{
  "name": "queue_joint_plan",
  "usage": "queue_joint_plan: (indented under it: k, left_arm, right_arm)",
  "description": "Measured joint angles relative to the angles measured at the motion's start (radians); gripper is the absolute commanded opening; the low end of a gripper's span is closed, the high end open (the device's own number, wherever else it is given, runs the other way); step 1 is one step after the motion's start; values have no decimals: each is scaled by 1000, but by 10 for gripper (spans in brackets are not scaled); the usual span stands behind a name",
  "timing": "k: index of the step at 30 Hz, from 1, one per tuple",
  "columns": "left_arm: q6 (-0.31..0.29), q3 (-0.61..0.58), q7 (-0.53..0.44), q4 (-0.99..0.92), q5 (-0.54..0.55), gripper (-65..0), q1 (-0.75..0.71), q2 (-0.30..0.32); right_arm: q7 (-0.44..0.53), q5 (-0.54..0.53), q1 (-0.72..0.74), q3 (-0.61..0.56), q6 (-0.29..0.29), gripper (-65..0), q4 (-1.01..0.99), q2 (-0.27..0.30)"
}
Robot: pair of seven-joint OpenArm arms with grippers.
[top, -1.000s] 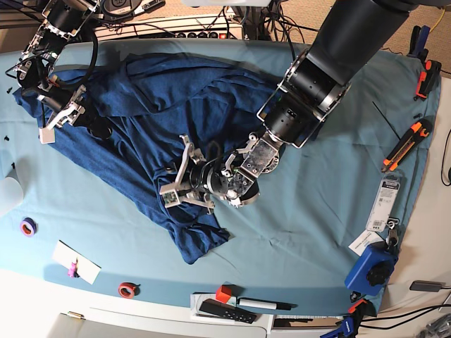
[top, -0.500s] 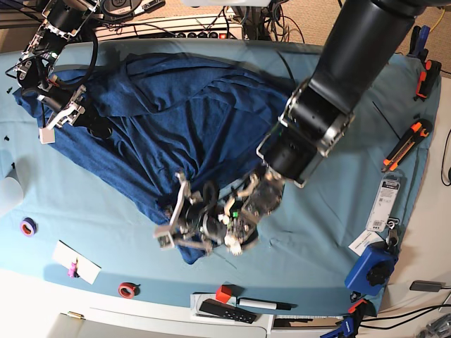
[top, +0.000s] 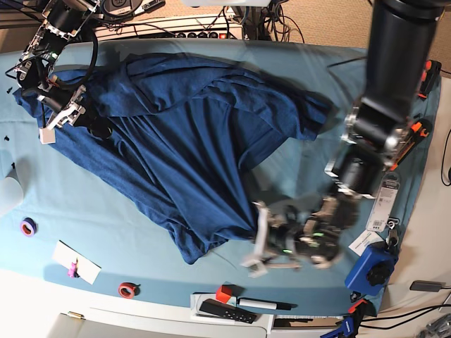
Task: Layout the t-shirt on the table in an organized manner, then fold the t-shirt properly
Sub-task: 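Drag the held fabric with the left gripper away from the right gripper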
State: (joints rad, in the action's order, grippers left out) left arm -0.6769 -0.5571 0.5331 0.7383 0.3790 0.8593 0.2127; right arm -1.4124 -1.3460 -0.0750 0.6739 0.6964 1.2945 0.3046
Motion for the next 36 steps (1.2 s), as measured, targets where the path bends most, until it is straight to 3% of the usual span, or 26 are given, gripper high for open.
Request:
queue_joint_plan:
  k: [5, 12, 18, 23, 26, 27, 29, 30, 34, 36]
  left_arm:
    - [0, 44, 30, 5, 109, -650, -2, 112]
    - [-5, 233, 233, 63, 365, -650, -2, 191]
    - [-1, 372, 401, 100, 521, -650, 0, 233]
    - [-2, 389, 408, 100, 524, -650, -5, 231]
    - [-19, 389, 312, 100, 441, -367, -11, 222]
    - [-1, 389, 270, 100, 375, -316, -13, 219]
    - [130, 389, 193, 100, 254, -295, -14, 212]
    - [162, 389, 175, 99, 201, -296, -14, 213]
    - [169, 389, 187, 98, 171, -296, -19, 222]
    - [164, 389, 248, 100, 223, -310, -32, 228]
  right_arm:
    - [0, -2, 0, 0, 0, -425, 0, 0]
    - [0, 2, 0, 0, -1, -424, 0, 0]
    - [0, 8, 0, 0, 0, -424, 0, 0]
    - [0, 6, 0, 0, 0, -424, 0, 0]
    - [0, 6, 0, 0, 0, -424, 0, 0]
    - [0, 7, 0, 0, 0, -424, 0, 0]
    - [0, 7, 0, 0, 0, -424, 0, 0]
    - [0, 8, 0, 0, 0, -424, 0, 0]
    - [-1, 10, 0, 0, 0, -424, 0, 0]
    - [0, 9, 0, 0, 0, -425, 0, 0]
